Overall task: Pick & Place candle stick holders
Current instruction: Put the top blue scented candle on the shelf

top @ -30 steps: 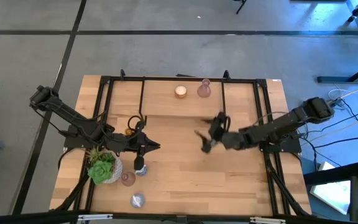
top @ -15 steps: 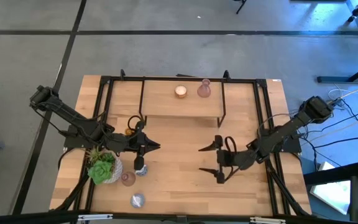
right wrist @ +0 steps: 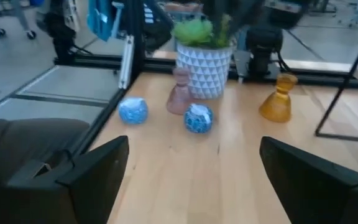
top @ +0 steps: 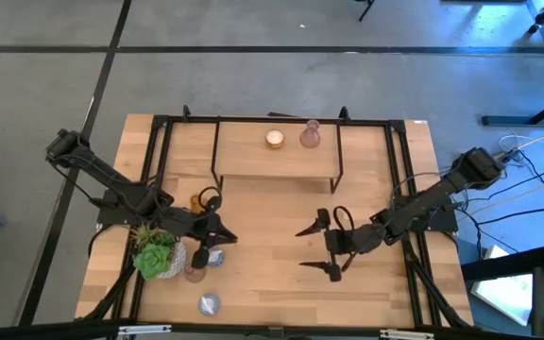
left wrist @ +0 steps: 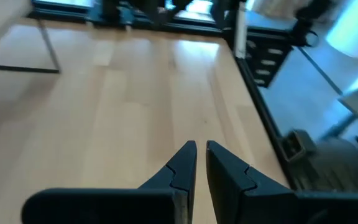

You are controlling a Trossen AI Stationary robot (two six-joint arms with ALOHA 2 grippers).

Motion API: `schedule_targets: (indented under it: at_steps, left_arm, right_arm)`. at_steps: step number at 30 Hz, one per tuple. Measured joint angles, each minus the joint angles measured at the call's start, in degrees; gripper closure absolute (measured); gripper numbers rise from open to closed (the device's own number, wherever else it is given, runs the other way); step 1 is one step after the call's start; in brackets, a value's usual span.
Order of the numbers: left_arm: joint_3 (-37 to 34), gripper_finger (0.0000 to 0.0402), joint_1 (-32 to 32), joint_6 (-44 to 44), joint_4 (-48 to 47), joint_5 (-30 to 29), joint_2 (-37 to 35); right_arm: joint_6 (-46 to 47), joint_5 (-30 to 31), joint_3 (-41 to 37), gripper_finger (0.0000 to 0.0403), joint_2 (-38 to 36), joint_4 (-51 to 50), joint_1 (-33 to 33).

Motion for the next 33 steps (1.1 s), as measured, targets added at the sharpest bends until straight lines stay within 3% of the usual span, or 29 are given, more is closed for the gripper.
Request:
schedule_targets:
  at_steps: [6,13,17,29,33]
  left_arm:
    - [0.0,0.037,-1.57,1.26,0.1,0.13,0.0]
    - [0.0,0.037,-1.58,1.37,0.16,-0.09,0.0]
    - [0.0,0.037,-1.6,-0.53,-1.58,0.19,0.0]
    - [0.02,0.037,-1.55,-30.19,-26.89,-4.44,0.0]
    - [-0.58,0.037,-2.72,-34.25,-27.18,-4.86,0.82]
  right_arm:
    - [0.84,0.0,-0.02,0.0038,5.46,0.21,-2.04]
    - [13.38,-0.01,-0.02,0.0039,14.04,6.57,-3.2]
    - [12.56,0.01,-0.04,0.0039,17.32,10.78,-3.35]
    - [10.28,0.06,-0.04,0.0039,18.45,13.7,-3.94]
    - [9.06,0.06,-0.04,0.0039,18.45,13.63,-3.94]
